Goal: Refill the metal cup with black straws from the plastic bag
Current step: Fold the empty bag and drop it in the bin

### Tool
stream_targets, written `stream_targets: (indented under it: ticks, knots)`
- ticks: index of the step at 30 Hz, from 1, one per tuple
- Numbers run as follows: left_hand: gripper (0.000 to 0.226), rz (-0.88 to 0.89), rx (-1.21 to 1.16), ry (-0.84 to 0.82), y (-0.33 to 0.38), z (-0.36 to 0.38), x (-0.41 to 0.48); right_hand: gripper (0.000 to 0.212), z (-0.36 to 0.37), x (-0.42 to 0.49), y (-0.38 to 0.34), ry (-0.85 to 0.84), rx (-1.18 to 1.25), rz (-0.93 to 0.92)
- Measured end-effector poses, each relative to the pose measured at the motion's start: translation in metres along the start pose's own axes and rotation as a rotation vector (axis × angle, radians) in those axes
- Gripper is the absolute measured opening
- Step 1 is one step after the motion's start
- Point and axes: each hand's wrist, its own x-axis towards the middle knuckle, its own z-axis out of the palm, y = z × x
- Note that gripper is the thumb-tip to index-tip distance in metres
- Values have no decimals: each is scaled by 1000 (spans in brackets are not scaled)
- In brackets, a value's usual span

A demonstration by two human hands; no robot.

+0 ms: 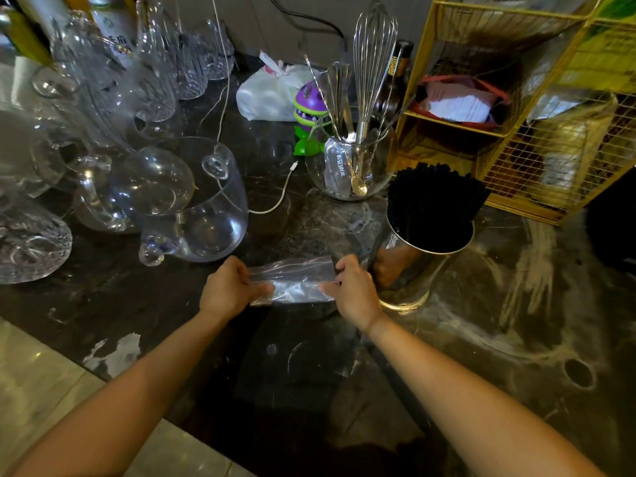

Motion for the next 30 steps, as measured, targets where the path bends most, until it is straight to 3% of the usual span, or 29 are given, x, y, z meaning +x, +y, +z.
stream_targets:
  ticks: [3, 6, 12, 17, 18, 25, 30]
  knots:
    - [43, -62, -61, -13, 4, -1, 0, 49, 4, 5, -1, -48, 55, 116]
    - [49, -104, -83, -66, 8, -2, 1, 57, 3, 7, -2, -70, 54, 195]
    - [76, -193, -188, -135, 9, -6, -4, 22, -6, 4, -8, -201, 101, 120]
    - [34, -88, -194, -302, 13, -16, -15, 9, -11, -4, -4, -244, 125, 57]
    - [28, -64, -190, -339, 14, -18, -17, 17, -12, -6, -3, -240, 121, 26]
    - [14, 77, -109, -487, 18, -29, -24, 31, -30, -33, -4, -155, 171, -144]
    - [18, 245, -146, -551, 36, -24, -29, 32, -56, -58, -1, -58, 224, -134]
